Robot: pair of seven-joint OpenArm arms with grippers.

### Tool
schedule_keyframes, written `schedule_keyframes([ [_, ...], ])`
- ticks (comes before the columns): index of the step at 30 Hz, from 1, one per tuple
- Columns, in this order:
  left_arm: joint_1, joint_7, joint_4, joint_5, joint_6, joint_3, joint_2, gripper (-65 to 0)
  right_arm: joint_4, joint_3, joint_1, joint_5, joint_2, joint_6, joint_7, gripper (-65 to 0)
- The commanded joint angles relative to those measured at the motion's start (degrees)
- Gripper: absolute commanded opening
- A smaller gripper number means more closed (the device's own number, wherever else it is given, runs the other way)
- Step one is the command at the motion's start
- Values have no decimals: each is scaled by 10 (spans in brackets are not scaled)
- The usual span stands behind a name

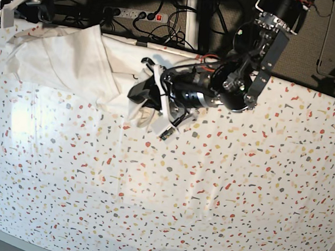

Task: Fold the T-shirt properly
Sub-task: 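Drag the gripped shirt end toward the right gripper with the left gripper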

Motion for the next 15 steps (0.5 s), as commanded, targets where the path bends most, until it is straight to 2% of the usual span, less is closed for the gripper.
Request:
schedule_keyframes([
  [1,-9,-11,10,-22,-5,0,4,-650,8,4,-5,9,5,1,10,-447],
  [4,-9,-2,10,-64,-5,0,5,-649,8,4,-5,9,5,1,10,-447],
  [7,-9,-3,10,-74,-7,0,5,-518,8,4,-5,9,5,1,10,-447],
  [9,-9,-2,10,-74,-7,0,5,-465,8,4,-5,9,5,1,10,-447],
  [15,-9,-2,10,-102,-7,0,5,-456,8,4,-5,9,5,1,11,-447],
])
